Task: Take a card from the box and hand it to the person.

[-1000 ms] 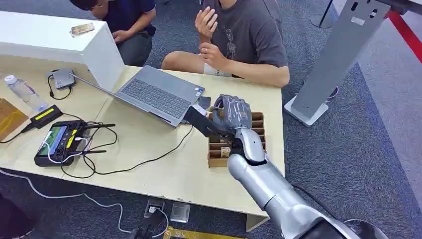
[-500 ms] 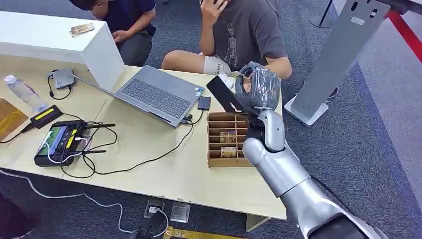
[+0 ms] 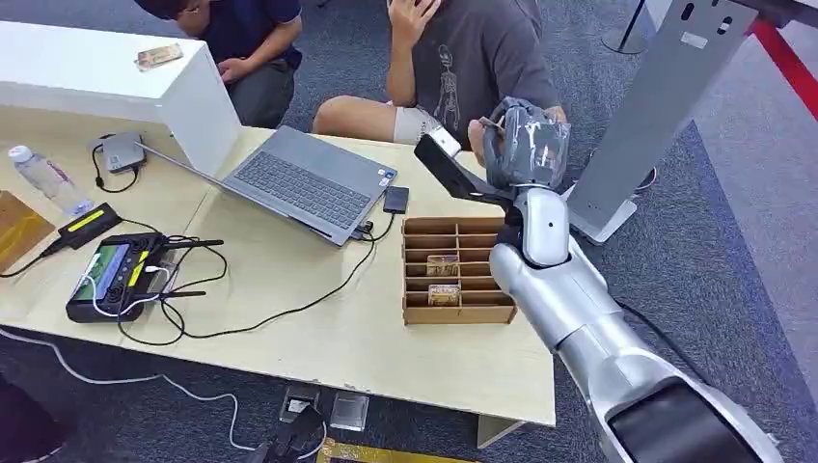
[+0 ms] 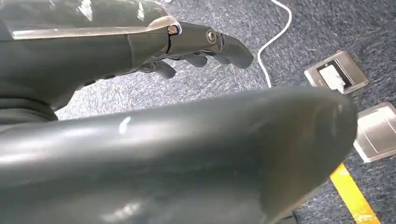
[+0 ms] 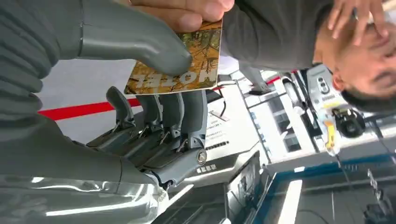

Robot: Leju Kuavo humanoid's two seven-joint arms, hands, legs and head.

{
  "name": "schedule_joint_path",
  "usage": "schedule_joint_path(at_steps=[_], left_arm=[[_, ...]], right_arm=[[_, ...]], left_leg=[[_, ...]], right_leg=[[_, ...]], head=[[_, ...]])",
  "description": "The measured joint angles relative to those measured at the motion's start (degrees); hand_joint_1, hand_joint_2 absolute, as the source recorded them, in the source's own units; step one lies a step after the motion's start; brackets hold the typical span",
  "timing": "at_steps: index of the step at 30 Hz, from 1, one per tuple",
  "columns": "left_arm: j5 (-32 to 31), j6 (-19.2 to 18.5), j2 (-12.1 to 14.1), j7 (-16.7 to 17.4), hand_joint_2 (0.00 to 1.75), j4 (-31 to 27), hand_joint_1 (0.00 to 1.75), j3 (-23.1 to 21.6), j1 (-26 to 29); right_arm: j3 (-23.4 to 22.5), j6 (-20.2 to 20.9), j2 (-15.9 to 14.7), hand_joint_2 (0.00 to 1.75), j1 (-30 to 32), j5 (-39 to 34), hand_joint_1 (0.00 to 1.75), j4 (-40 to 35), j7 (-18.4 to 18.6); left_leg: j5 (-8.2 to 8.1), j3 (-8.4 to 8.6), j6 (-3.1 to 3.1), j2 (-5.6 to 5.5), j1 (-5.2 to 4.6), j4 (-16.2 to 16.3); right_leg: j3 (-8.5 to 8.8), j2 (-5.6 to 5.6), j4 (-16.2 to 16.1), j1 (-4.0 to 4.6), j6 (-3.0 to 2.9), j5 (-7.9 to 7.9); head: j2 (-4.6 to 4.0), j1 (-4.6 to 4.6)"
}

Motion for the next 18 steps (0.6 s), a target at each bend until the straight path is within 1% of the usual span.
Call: schedule_joint_path(at_steps=[1, 2, 3, 8, 13, 15, 18], left_arm=[[0.0, 0.0, 0.0, 0.0, 0.0, 0.0, 0.0, 0.0, 0.0], [0.0, 0.1, 0.0, 0.0, 0.0, 0.0, 0.0, 0.0, 0.0], [0.0, 0.2, 0.0, -0.1, 0.0, 0.0, 0.0, 0.0, 0.0], [0.2, 0.3, 0.0, -0.2, 0.0, 0.0, 0.0, 0.1, 0.0], [0.4, 0.3, 0.0, -0.5, 0.0, 0.1, 0.0, 0.2, 0.2], [0.5, 0.4, 0.0, -0.6, 0.0, 0.1, 0.0, 0.2, 0.2], [0.7, 0.5, 0.0, -0.7, 0.0, 0.1, 0.0, 0.3, 0.4]], right_arm=[[0.0, 0.3, 0.2, 1.75, 0.0, 0.0, 1.31, 0.6, 0.0], [0.1, 0.8, 0.2, 1.75, 0.0, 0.1, 0.16, 1.2, -0.1], [0.1, 1.1, 0.3, 1.75, 0.0, 0.2, 0.0, 1.7, -0.1], [0.3, 3.3, 1.1, 1.75, 0.1, -1.6, 0.0, 3.8, -1.7], [0.3, 3.2, 1.9, 1.75, 0.2, -5.3, 0.0, 5.1, -4.3], [0.0, 3.0, 2.2, 1.75, 0.4, -8.4, 0.0, 5.3, -6.3], [-0.2, 2.5, 2.6, 1.75, 0.9, -11.4, 0.0, 5.5, -8.4]], left_leg=[[0.0, 0.0, 0.0, 0.0, 0.0, 0.0], [0.0, 0.0, 0.0, 0.0, 0.0, 0.0], [0.0, 0.0, 0.0, 0.0, 0.0, 0.0], [0.0, -0.02, 0.0, 0.0, 0.0, 0.0], [0.0, -0.03, 0.0, 0.0, 0.0, 0.0], [0.0, -0.03, 0.0, 0.0, 0.0, 0.0], [0.0, -0.03, 0.0, 0.01, 0.0, 0.0]], right_leg=[[0.0, 0.0, 0.0, 0.0, 0.0, 0.0], [0.0, 0.0, 0.0, 0.0, 0.0, 0.0], [0.0, 0.0, 0.0, 0.0, 0.0, 0.0], [-0.03, 0.0, 0.0, 0.0, 0.0, 0.0], [-0.04, 0.0, 0.0, 0.0, 0.0, 0.0], [-0.04, 0.0, 0.0, 0.0, 0.0, 0.0], [-0.04, 0.01, 0.0, 0.0, 0.0, 0.0]], head=[[0.0, 0.02], [0.0, 0.02], [0.0, 0.04], [0.0, 0.0], [0.0, 0.0], [0.0, -0.02], [0.0, 0.0]])
